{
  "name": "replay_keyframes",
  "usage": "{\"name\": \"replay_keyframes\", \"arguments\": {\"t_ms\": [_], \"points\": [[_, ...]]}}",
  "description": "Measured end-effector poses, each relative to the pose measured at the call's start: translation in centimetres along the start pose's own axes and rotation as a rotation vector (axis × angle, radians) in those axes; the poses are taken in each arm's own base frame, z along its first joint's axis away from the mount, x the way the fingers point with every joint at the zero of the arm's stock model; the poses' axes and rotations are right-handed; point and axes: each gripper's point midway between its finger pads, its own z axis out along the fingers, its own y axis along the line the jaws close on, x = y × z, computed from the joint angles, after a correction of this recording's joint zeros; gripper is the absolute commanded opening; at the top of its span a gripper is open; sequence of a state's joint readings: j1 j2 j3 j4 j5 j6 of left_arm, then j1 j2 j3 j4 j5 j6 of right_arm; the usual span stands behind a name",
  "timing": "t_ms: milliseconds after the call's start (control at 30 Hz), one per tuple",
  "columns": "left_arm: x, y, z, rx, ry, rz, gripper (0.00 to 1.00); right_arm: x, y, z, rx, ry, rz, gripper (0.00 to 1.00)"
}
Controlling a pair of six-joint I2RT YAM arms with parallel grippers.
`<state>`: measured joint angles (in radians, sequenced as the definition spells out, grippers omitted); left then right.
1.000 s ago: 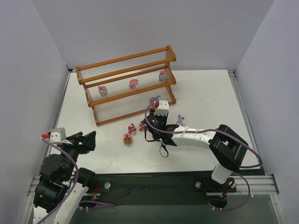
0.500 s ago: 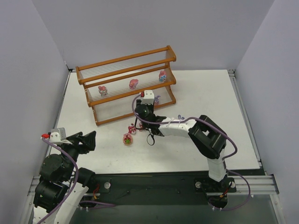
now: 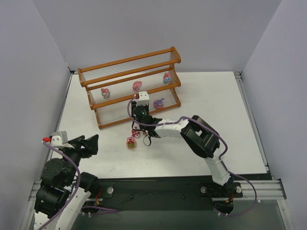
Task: Place and organize the plastic toys onto the shelf
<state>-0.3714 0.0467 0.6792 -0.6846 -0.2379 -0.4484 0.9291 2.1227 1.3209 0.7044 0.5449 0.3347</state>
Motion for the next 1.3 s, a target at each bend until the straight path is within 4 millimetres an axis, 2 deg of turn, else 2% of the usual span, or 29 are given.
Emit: {"name": "replay_keyframes", "arguments": {"t_ms": [133, 400, 600, 900, 1100, 1300], "points": [[0.0, 0.0, 0.0, 0.0, 0.0, 0.0, 0.79, 0.7, 0.3, 0.5, -0.018, -0.004, -0.028, 0.0], [0.0, 0.0, 0.0, 0.0, 0.0, 0.0, 0.79, -0.6, 1.5, 1.3, -0.052, -0.06, -0.05, 0.0], [0.0, 0.0, 0.0, 0.0, 0.0, 0.0, 0.79, 1.3, 1.7, 2.2, -0.06, -0.043, -0.093, 0.0], [0.0, 0.0, 0.0, 0.0, -0.001, -0.001, 0.79, 1.3, 2.0, 2.2, -0.084, -0.045, -0.109, 0.0], [0.0, 0.0, 0.0, 0.0, -0.001, 0.0, 0.79, 1.3, 2.1, 2.4, -0.096, -0.029, -0.121, 0.1], [0.0, 0.0, 0.0, 0.0, -0.001, -0.001, 0.79, 1.1, 2.1, 2.7, -0.095, -0.012, -0.128, 0.14]]}}
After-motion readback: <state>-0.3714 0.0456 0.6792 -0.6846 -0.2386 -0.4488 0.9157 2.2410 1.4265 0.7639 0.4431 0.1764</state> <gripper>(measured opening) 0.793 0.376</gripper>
